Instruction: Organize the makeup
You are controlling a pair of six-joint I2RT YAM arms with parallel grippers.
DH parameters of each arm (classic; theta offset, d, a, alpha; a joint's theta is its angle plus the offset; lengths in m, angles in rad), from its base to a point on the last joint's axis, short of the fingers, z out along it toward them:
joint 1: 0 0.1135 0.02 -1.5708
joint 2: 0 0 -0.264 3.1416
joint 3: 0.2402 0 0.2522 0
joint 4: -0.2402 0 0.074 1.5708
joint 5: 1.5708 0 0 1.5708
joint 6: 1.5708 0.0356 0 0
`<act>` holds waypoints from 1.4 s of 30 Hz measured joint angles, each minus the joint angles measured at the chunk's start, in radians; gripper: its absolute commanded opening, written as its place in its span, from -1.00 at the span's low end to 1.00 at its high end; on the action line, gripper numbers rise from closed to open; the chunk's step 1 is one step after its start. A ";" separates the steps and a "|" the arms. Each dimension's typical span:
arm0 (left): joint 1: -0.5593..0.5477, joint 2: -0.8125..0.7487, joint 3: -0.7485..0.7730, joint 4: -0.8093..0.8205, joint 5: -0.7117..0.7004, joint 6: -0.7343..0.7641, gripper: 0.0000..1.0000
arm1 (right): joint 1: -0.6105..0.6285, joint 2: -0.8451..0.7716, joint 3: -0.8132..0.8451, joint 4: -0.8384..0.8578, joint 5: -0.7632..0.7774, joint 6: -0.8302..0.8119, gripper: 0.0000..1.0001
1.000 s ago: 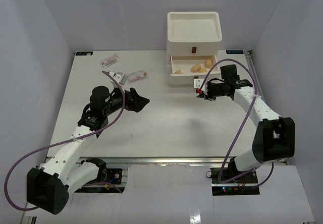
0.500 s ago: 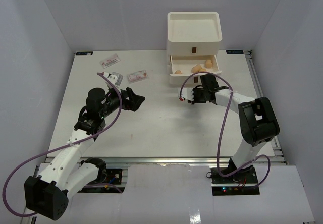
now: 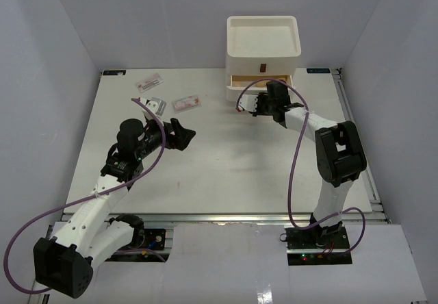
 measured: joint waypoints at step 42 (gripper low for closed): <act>0.006 0.007 0.000 0.001 0.006 -0.002 0.92 | -0.014 -0.081 -0.048 0.197 -0.083 0.644 0.31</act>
